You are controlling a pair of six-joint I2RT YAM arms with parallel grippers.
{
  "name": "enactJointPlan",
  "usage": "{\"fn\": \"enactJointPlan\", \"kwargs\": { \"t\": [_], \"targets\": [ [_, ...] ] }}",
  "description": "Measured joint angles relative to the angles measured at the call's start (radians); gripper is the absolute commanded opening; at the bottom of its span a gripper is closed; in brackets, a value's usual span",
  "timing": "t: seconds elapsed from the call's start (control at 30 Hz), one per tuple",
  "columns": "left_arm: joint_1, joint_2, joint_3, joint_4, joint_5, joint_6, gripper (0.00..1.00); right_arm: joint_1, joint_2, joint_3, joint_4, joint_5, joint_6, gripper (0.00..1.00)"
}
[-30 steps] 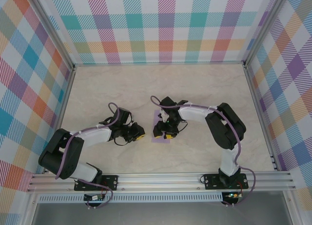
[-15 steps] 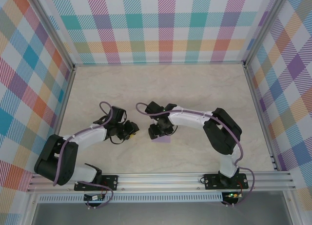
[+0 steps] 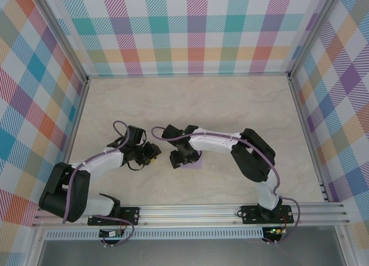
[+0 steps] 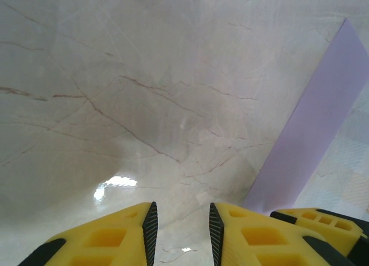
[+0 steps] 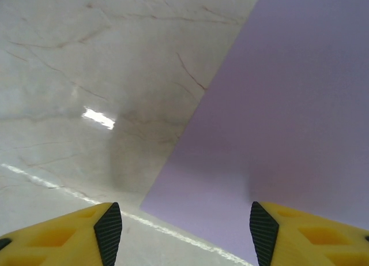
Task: Fold a paper plane with a square sheet of paper (pick it up from the middle)
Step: Fold the triangle a second time at the center of the table.
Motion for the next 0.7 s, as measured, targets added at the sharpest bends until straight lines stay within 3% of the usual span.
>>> {"fn": "enactJointPlan", "kwargs": {
  "t": [0.33,0.5,0.7],
  "targets": [
    [0.001,0.000,-0.006,0.001,0.000,0.000,0.32,0.002,0.039,0.023,-0.036,0.031,0.000,0.64],
    [0.001,0.000,-0.010,0.002,0.000,0.000,0.32,0.001,0.042,0.025,-0.039,0.036,0.002,0.59],
    [0.001,0.000,-0.010,0.003,0.000,0.000,0.32,-0.039,0.002,-0.036,0.023,-0.037,0.002,0.58]
  ]
}}
